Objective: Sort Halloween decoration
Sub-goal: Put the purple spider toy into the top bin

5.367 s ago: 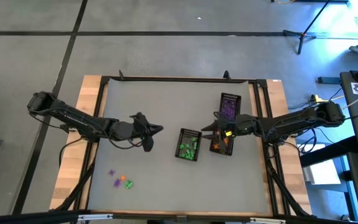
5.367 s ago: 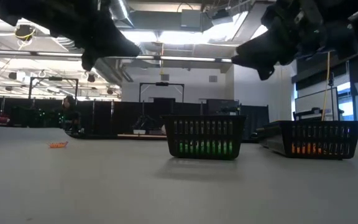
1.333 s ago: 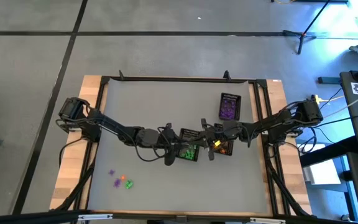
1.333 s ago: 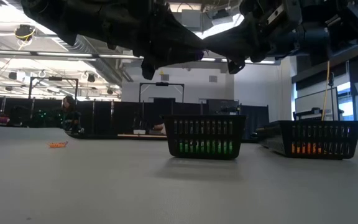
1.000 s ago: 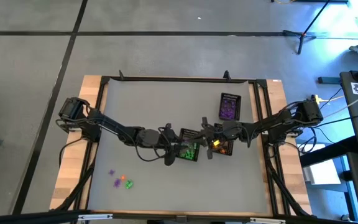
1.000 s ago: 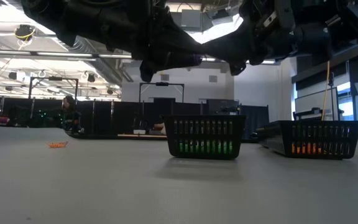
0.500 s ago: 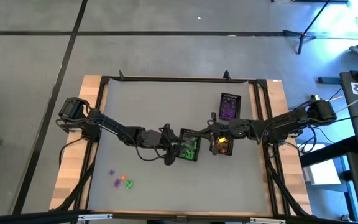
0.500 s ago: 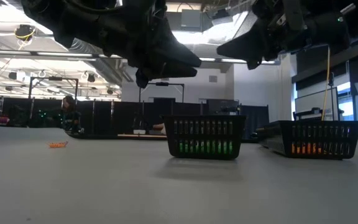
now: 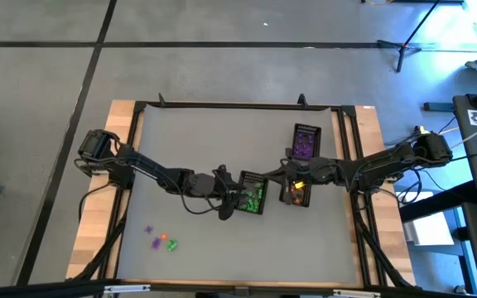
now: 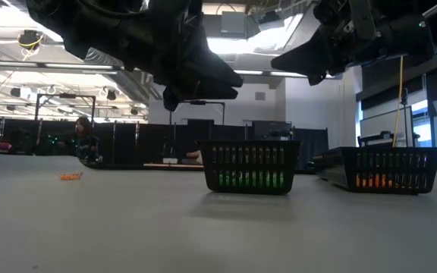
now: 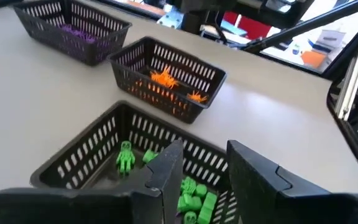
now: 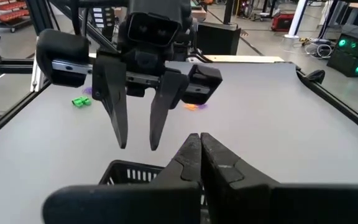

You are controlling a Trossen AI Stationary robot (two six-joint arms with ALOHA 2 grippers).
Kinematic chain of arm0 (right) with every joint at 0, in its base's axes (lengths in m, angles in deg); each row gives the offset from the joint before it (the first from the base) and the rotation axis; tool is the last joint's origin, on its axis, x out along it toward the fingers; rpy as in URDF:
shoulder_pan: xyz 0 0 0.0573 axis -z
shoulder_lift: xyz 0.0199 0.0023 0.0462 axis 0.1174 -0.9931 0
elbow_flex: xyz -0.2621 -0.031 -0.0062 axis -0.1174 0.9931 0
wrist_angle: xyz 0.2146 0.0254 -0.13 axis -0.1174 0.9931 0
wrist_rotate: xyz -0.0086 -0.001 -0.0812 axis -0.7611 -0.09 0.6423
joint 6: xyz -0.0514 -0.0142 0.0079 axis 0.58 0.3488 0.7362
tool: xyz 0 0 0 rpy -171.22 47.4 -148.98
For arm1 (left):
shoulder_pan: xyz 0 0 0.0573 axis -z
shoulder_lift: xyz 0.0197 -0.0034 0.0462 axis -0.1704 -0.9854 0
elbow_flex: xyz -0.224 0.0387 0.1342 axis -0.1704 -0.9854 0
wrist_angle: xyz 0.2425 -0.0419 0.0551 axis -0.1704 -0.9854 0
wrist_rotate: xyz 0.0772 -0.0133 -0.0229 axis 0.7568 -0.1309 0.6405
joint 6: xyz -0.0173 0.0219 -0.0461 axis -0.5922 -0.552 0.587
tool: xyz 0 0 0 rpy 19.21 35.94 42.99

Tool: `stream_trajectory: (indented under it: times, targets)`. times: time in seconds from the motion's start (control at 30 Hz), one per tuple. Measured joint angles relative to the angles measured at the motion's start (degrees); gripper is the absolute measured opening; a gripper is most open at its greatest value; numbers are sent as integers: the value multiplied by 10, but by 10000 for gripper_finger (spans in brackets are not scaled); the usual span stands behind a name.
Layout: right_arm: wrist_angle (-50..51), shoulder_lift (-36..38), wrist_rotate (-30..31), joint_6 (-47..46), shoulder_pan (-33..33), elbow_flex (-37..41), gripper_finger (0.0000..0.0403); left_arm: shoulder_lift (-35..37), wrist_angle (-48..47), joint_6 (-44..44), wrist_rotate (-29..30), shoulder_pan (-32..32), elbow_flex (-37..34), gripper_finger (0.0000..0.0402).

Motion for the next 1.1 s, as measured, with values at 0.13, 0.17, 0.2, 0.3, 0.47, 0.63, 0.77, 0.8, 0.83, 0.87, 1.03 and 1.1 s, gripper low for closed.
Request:
stream_trajectory:
  times: [0.13, 0.17, 0.2, 0.3, 0.47, 0.63, 0.77, 0.8, 0.83, 0.87, 1.03, 1.1]
  targets:
    - [-2, 0, 0, 0, 0, 0, 0, 0, -101, 3, -39, -18, 43, 119]
    - [-2, 0, 0, 0, 0, 0, 0, 0, -150, 2, -44, -23, 65, 119]
    - [-2, 0, 0, 0, 0, 0, 0, 0, -201, -3, -46, -27, 89, 119]
    - [-2, 0, 0, 1, 0, 0, 0, 0, -335, -32, -49, -38, 155, 119]
    - [4, 0, 0, 1, 0, 0, 0, 0, -432, -60, -84, -58, 203, 119]
    - [7, -1, 0, 4, 0, 0, 0, -22, -435, -61, -115, -62, 203, 119]
    - [6, -1, 5, 15, 0, -1, 1, -65, -423, -72, -139, -60, 215, 119]
    - [6, -1, 5, 15, 0, -1, 1, -79, -425, -76, -145, -59, 225, 119]
    - [7, -1, 5, 15, 0, -1, 1, -93, -429, -81, -149, -58, 237, 119]
    - [6, -1, 5, 15, 0, -1, 1, -105, -439, -89, -153, -57, 250, 119]
    - [12, -1, 5, 15, 0, -1, 1, -156, -514, -114, -160, -57, 323, 119]
    - [15, -1, 5, 15, 0, -1, 1, -173, -544, -120, -160, -58, 345, 119]
